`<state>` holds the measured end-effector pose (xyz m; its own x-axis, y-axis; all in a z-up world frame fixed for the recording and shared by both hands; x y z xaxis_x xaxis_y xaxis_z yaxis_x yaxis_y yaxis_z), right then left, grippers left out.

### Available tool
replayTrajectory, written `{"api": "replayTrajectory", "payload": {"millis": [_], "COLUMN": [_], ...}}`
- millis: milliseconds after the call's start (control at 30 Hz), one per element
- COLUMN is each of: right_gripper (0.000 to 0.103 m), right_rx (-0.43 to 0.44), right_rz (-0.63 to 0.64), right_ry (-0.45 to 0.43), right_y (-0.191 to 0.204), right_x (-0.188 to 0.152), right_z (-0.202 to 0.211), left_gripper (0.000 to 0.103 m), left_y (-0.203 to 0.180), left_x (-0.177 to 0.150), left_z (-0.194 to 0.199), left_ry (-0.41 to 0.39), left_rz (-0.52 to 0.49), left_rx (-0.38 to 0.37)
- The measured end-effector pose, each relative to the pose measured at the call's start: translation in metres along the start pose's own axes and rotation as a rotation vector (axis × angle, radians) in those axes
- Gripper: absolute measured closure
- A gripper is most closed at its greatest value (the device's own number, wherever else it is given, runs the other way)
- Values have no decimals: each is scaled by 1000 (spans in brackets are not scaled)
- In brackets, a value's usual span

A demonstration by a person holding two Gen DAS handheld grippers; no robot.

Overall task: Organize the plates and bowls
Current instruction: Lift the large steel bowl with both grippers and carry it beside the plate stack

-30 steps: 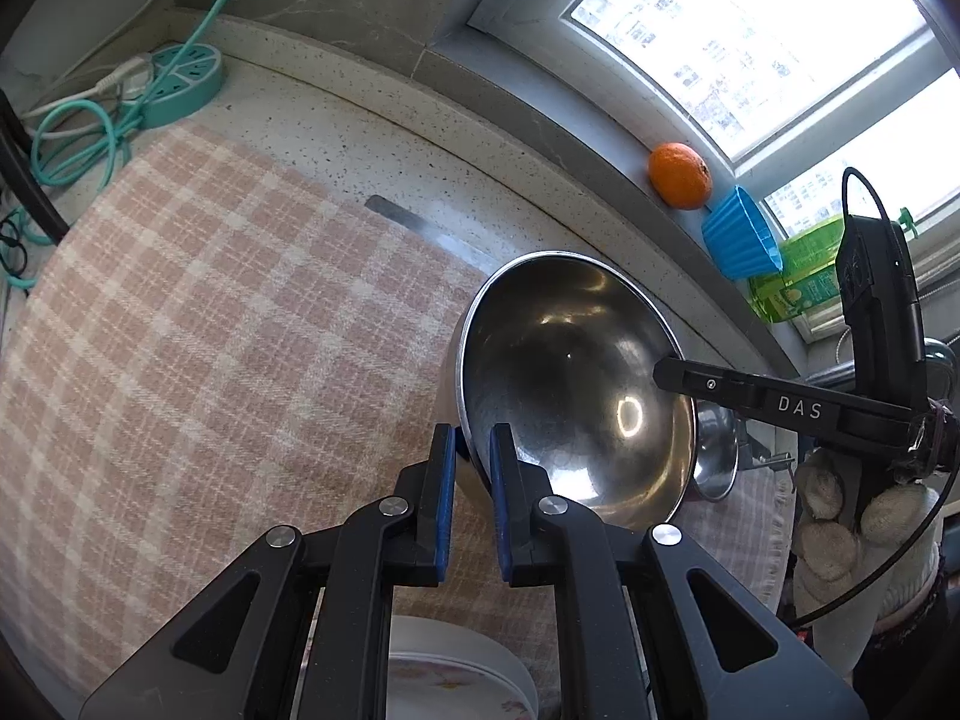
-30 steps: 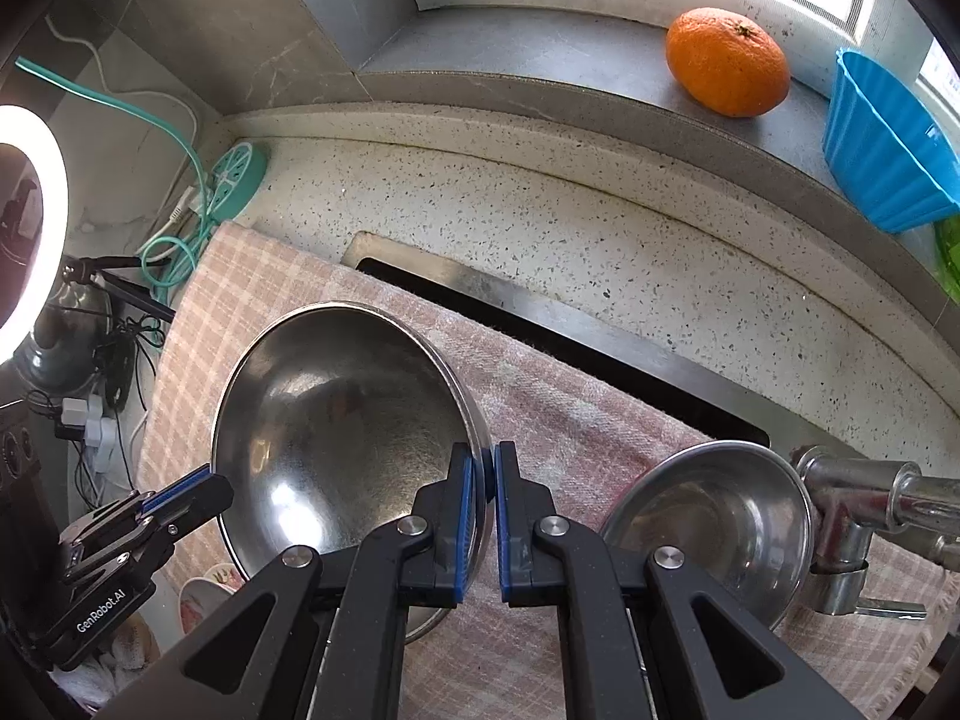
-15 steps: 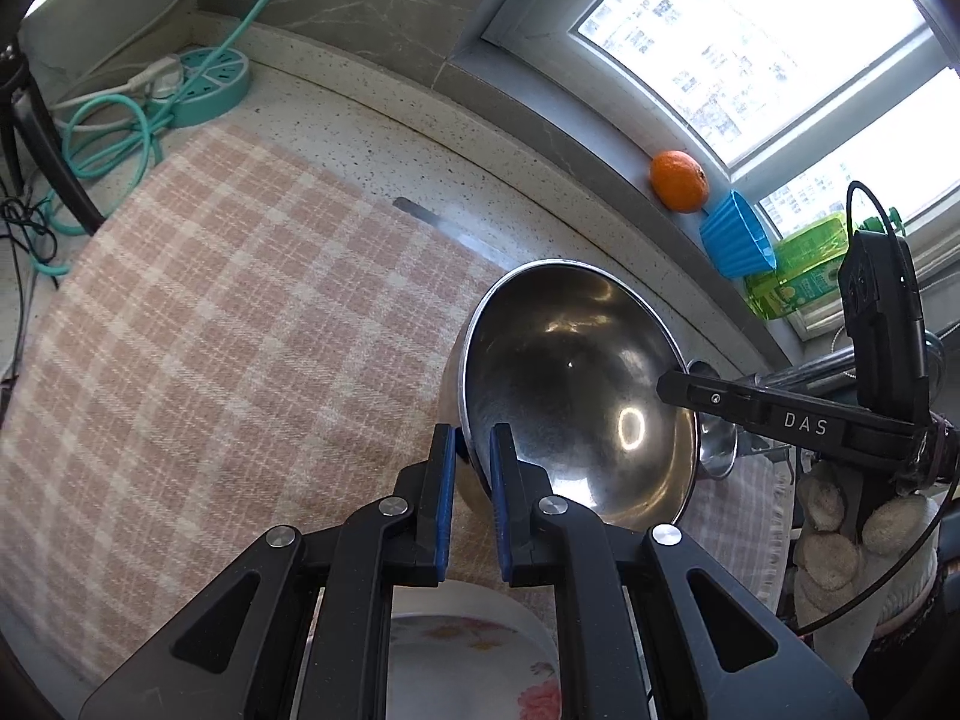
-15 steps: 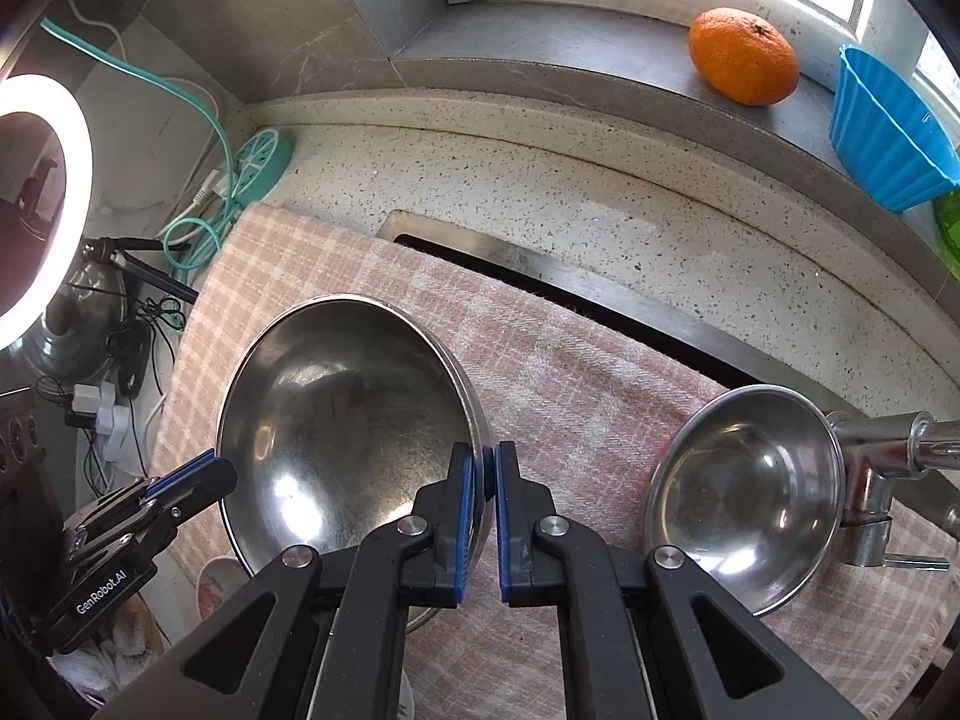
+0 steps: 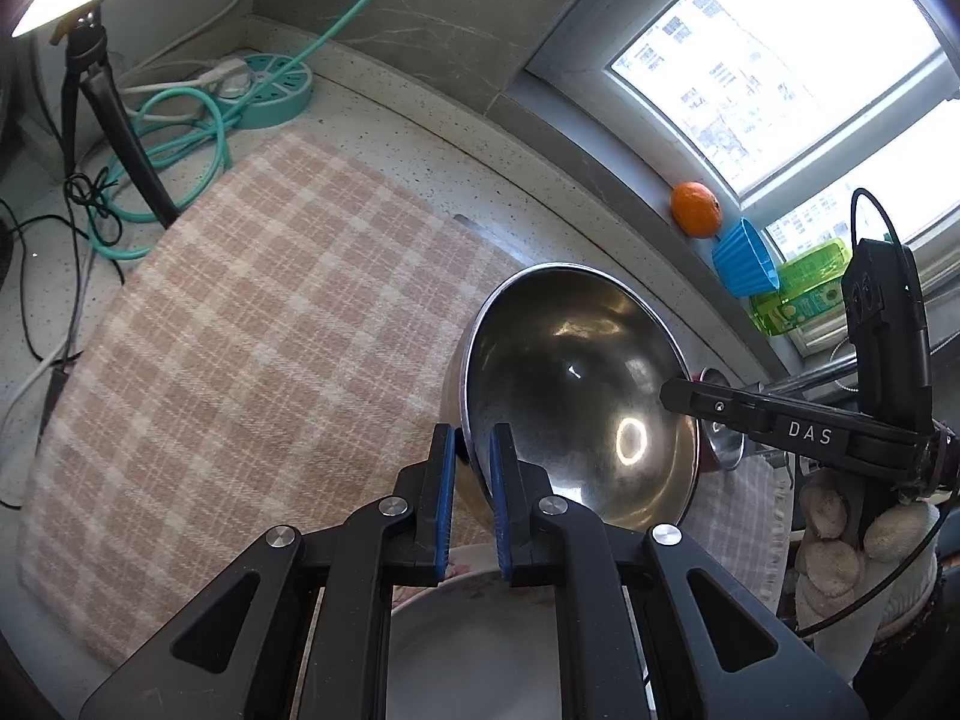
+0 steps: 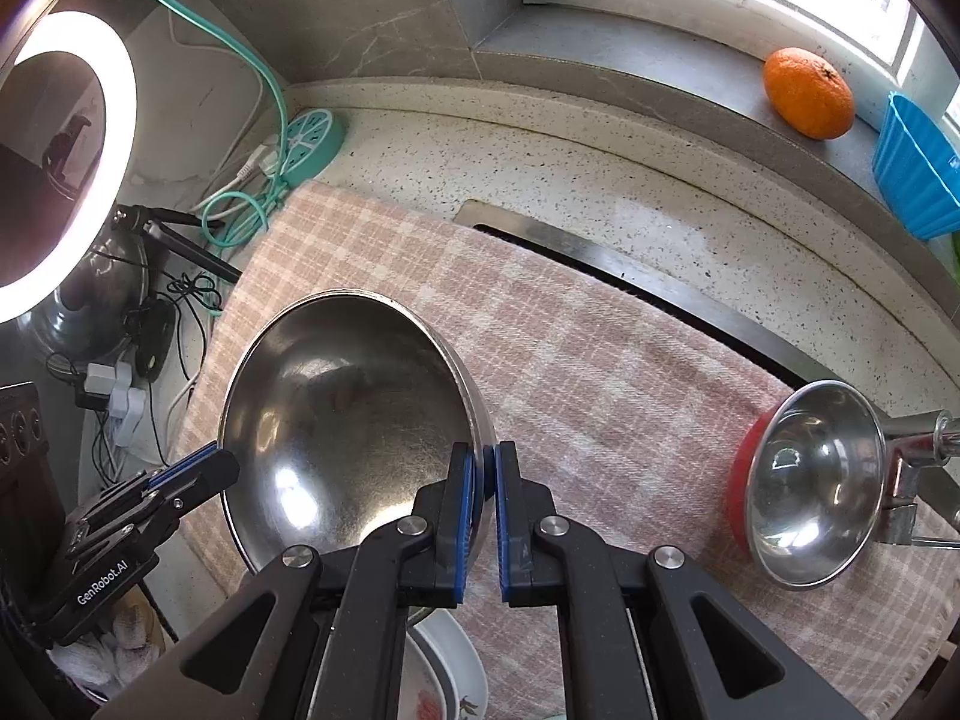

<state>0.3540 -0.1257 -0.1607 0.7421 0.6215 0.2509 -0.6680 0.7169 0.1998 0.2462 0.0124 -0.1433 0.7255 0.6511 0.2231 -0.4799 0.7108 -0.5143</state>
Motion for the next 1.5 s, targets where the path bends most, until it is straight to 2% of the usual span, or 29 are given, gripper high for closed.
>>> {"api": "replayTrajectory", "payload": {"millis": [967,1500], "right_gripper": [96,96], "right_rx": [50,86], "right_rz": [69,110], "right_ry": [36,85], "right_y": [118,170], "right_x": [8,-9], "right_z": [-41,-67], "left_gripper": [94,94], "left_y": [110,161], "left_x": [13,-8], "left_z": [55,74], "left_ry": [-37,-20], "left_rz": [88,138], "left_rx": [37,60]}}
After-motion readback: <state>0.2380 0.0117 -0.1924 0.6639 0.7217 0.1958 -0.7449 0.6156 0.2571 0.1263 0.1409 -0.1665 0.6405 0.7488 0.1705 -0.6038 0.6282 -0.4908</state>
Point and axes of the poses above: each gripper's, at about its wrist camera, not at the fingertips, and z roughly against the way its jaws point, y to its left, x to its top, the point moved 8 cm from there along -z, roughly the way its jaws point, and after that the axes turned 13 degrees about z, right-handed, at the moved point
